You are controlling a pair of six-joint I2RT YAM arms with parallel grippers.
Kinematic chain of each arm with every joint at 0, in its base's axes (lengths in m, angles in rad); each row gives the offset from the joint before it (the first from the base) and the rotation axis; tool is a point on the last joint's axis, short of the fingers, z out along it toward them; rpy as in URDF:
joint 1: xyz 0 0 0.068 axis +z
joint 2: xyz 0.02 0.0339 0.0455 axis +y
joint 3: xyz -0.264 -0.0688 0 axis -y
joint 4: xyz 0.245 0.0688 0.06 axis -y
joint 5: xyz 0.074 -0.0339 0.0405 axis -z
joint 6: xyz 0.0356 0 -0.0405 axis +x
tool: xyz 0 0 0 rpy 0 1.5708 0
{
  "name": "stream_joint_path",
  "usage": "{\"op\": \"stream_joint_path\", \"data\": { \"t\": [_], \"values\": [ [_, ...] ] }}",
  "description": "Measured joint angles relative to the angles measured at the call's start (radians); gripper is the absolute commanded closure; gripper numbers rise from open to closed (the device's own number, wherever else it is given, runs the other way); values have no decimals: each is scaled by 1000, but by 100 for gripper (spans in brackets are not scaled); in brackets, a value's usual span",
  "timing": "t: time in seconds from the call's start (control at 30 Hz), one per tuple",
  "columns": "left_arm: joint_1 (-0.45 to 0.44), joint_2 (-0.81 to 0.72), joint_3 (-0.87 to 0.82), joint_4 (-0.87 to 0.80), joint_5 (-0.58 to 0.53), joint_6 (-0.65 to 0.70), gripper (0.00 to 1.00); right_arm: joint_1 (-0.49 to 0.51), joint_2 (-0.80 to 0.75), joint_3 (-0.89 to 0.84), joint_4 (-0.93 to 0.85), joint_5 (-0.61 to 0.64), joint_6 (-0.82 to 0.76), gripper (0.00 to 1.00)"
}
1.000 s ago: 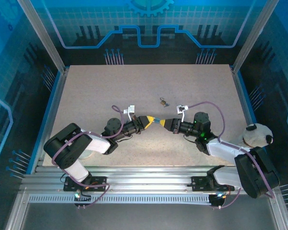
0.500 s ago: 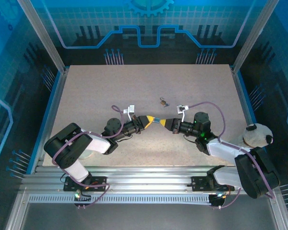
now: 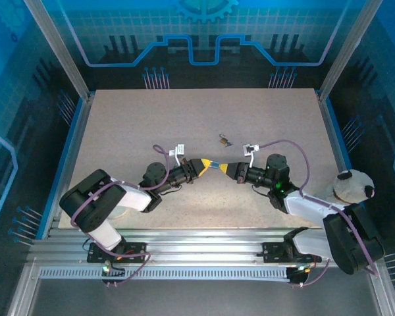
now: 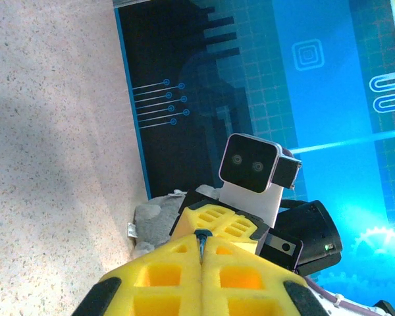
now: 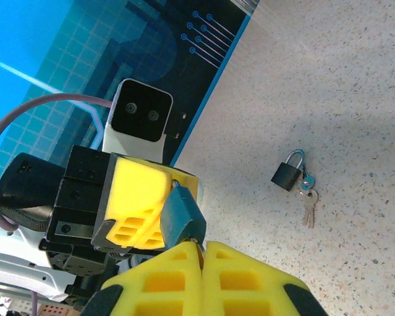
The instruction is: Lock with the key
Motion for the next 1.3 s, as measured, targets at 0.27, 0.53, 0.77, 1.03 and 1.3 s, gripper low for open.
{"op": "stream_joint_path", "data": {
  "t": [0.27,0.53,0.77,1.03,1.3],
  "values": [
    [-6,-20,-11,-1,-18,5,100,0,-11,0,1,-2,8,100],
    [-11,-39,-25,-1,-35,8,100,0,-13,0,4,-6,15,100],
    [-12,-50,-30,-1,-47,8,100,0,-20,0,8,-12,15,100],
    [-12,-52,-32,-1,-55,8,100,-1,-20,0,11,-12,18,100],
    [-12,-52,-32,0,-56,7,100,-2,-16,0,26,-20,23,89]
  ]
}}
